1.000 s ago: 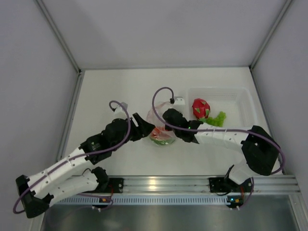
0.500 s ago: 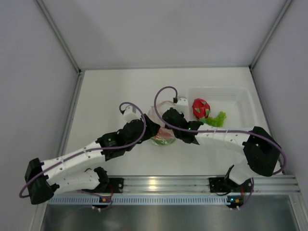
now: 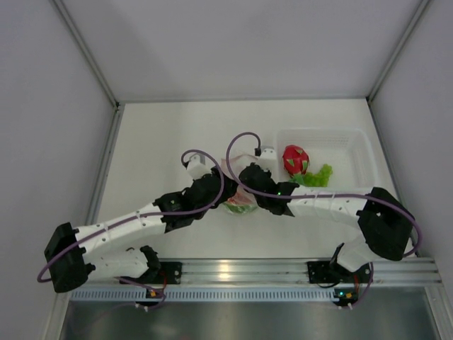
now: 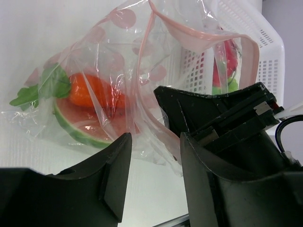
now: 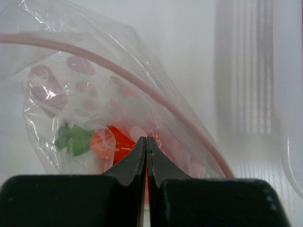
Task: Open the zip-top bag and remove the fake food
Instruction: Adjust the zipper food storage bag at the center of the board.
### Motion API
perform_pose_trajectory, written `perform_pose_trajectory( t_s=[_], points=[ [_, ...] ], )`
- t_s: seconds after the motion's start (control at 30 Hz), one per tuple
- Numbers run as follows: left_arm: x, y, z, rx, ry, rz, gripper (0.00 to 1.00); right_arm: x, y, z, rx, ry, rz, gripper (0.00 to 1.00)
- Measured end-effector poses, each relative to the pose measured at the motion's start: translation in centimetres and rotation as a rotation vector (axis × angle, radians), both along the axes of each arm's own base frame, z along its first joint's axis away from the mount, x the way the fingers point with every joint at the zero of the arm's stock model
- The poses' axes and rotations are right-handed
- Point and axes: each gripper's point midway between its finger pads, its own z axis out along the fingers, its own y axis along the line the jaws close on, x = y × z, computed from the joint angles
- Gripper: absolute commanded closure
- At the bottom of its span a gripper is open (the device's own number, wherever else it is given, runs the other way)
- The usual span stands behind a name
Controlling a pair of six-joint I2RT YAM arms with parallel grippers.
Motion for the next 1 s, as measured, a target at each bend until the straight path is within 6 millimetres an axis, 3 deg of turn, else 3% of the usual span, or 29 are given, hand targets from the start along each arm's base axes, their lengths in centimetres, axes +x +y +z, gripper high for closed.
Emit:
perform_pose_trajectory(
  t_s=[0.17, 0.37, 0.53, 0.63, 0.7, 0.77, 0.9, 1.0],
  points=[
    [0.3, -0.3, -0.3, -0.007, 0.005, 0.012, 0.39, -0.3, -0.1, -0.1, 0.003, -0.006, 0.003, 1.00],
    [0.4, -0.6, -0.1, -0.026, 0.004, 0.013, 0.37, -0.5, -0.3, -0.4, -0.007, -0.008, 0.002, 1.00],
    [0.5, -0.8, 0.3, -0.055, 0.003, 0.019, 0.61, -0.4, -0.5, -0.3, -0.017, -0.018, -0.006, 1.00],
    [0.5, -1.0, 0.1, -0.058, 0.011, 0.018, 0.70, -0.3, -0.6, -0.3, -0.022, -0.023, -0.010, 1.00],
    [0.5, -1.1, -0.4, -0.054, 0.023, 0.021, 0.81, -0.3, -0.7, -0.1, -0.027, -0.028, -0.007, 1.00],
    [0.6, -1.2, -1.0, -0.046, 0.035, 0.022, 0.99, -0.1, -0.5, 0.3, -0.021, -0.043, 0.002, 1.00],
    [0.8, -1.2, -1.3, -0.029, 0.053, -0.020, 1.00, -0.5, -0.2, 1.2, -0.006, -0.077, 0.068, 1.00],
    [2.5, -0.8, -0.5, -0.023, 0.081, -0.094, 1.00, -1.0, 0.7, 1.4, -0.022, -0.079, 0.181, 1.00]
  ],
)
